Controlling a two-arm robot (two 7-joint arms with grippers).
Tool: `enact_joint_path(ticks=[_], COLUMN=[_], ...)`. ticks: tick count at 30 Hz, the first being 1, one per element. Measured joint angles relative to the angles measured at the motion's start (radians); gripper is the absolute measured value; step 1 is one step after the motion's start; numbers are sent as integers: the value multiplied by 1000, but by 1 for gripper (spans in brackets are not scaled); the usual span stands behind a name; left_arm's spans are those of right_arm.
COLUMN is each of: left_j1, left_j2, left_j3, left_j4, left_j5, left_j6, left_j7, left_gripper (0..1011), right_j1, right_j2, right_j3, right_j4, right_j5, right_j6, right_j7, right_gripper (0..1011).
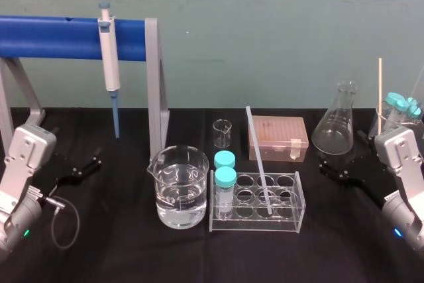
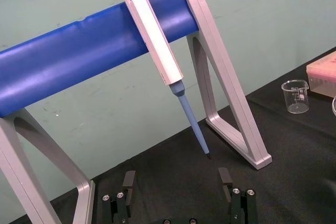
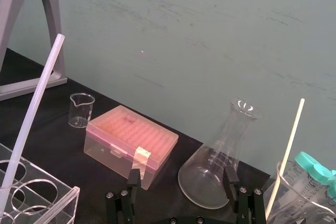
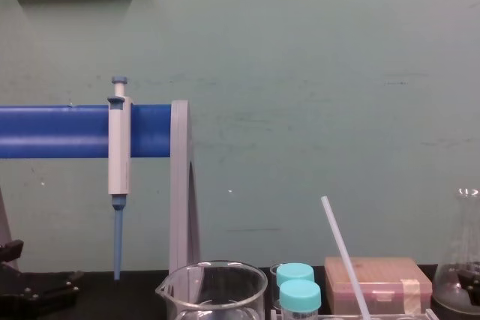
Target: Pick up the stirring rod with one hand, then place it down.
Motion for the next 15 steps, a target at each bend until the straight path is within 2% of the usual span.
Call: enact_joint_path(ticks=[15], left_j1=[0], left_j2=[0], left_j3=[0], left_j4=[0], left_j5=[0], left_j6=[0], left_j7=[0], left_gripper=[1000], right_j1=[0], right_j2=[0], right_j3=[0], right_j4=[0], right_j5=[0], right_j6=[0], right_j7=[0], right_gripper=[1002])
